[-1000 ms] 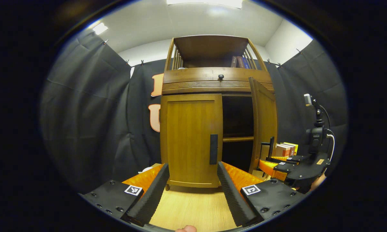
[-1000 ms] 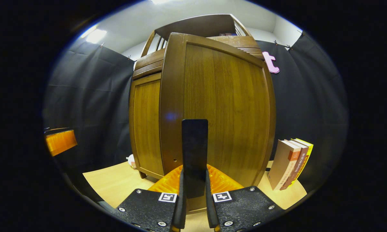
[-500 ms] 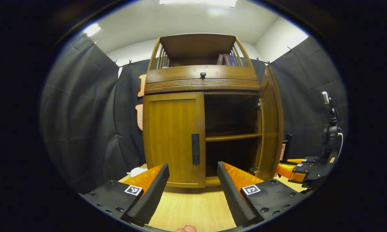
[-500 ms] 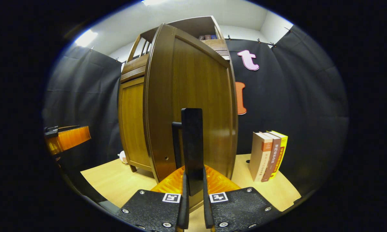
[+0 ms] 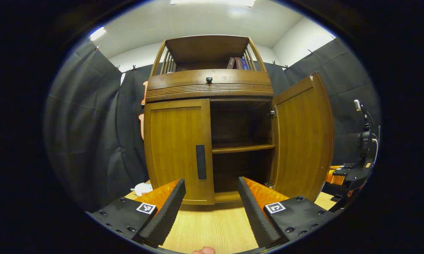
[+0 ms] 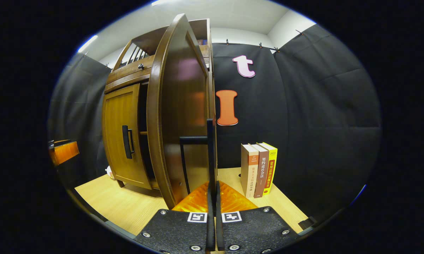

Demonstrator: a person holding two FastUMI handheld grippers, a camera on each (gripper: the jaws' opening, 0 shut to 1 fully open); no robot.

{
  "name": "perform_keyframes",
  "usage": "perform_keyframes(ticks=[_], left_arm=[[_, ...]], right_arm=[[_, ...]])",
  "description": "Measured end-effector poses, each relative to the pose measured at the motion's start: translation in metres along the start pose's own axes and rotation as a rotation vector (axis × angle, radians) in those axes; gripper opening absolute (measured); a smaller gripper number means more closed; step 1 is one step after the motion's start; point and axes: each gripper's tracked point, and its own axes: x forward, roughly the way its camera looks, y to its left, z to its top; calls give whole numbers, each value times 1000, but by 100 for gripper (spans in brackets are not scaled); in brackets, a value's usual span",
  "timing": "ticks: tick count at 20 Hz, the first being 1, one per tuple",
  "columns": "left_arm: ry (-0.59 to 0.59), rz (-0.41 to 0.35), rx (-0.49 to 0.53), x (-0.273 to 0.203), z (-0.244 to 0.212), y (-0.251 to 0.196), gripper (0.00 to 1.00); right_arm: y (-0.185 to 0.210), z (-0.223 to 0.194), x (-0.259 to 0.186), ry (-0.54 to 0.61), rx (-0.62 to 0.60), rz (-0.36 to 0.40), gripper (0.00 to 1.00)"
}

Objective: Open the right door of the double-door shoe cabinet with the right hand, and open the left door with the left hand.

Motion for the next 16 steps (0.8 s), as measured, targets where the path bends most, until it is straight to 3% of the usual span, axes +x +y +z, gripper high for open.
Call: perform_keyframes(ticks=[1, 6, 10, 12, 13, 16], left_arm=[[2, 2, 0, 0, 0, 0, 94], [13, 19, -4, -3, -6, 7, 94], [21, 38, 0, -7, -8, 16, 99], [23, 44, -4, -9, -9, 20, 94], [25, 48, -9, -9, -10, 22, 94], [29, 61, -28, -10, -11, 29, 96]], right_arm=[[-3, 1, 1, -1, -4, 10, 1], [-4, 1, 3, -9, 2, 61, 1], [-4, 1, 4, -4, 8, 115, 1], [-3, 0, 5, 1, 11, 148, 6], [-1, 0, 6, 10, 19, 160, 1], [2, -4, 1, 31, 31, 164, 3]])
